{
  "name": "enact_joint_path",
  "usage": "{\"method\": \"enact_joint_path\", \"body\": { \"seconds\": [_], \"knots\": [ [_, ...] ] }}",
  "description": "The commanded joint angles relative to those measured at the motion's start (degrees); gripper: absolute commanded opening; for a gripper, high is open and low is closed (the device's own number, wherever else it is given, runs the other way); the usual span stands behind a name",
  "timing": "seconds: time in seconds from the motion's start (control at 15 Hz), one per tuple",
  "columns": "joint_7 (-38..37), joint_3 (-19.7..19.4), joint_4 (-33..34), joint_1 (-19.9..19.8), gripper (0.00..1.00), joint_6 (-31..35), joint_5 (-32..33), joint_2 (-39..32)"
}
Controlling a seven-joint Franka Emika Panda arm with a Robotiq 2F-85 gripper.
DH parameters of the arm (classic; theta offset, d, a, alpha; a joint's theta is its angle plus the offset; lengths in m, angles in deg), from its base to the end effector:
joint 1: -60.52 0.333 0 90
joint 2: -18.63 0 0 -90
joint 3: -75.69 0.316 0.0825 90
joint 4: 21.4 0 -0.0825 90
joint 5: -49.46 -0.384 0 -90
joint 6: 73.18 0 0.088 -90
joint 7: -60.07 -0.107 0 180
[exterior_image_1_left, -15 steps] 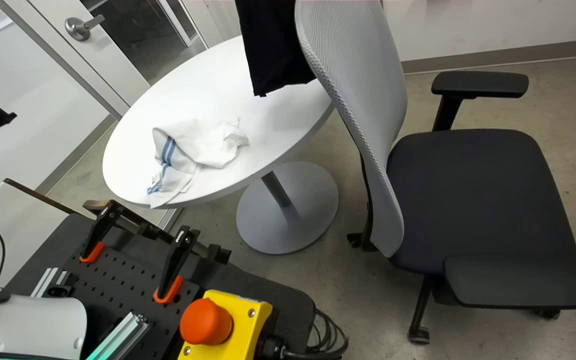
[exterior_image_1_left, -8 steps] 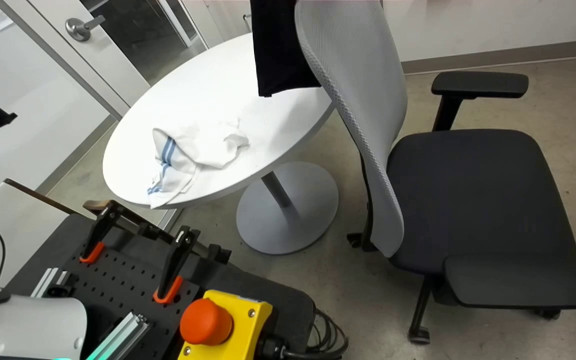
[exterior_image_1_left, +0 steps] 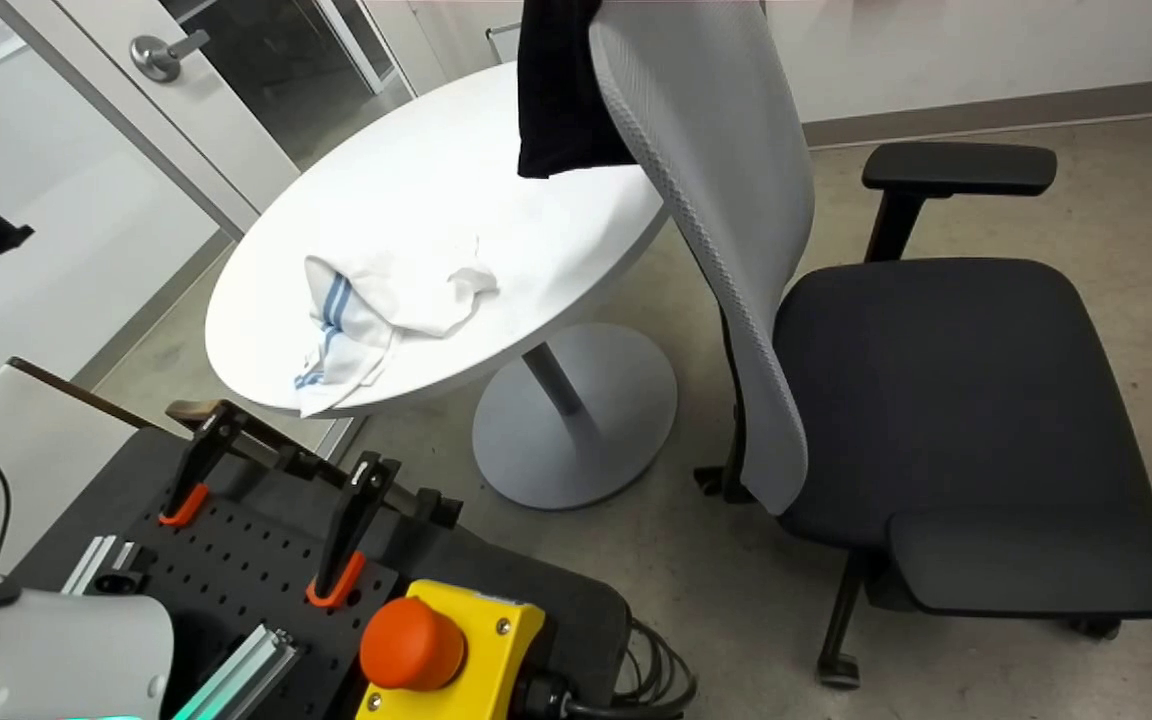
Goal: Hang the black shirt on the back of the chair
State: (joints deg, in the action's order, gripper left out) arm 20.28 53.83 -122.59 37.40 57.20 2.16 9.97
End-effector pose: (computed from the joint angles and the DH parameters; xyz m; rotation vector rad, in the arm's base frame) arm 0.4740 -0.4294 0.5238 -1.4291 1.9921 -0.4938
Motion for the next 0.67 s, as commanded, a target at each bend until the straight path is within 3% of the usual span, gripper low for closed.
{"method": "enact_joint_path", "body": {
  "seconds": [0.0, 0.6],
  "knots": [
    [-4.8, -1.0, 5.1, -1.6, 0.33, -0.7, -0.1, -5.5],
    [-11.2, -0.3, 10.7, -2.9, 0.98, -1.6, 1.3, -11.2]
  ]
}}
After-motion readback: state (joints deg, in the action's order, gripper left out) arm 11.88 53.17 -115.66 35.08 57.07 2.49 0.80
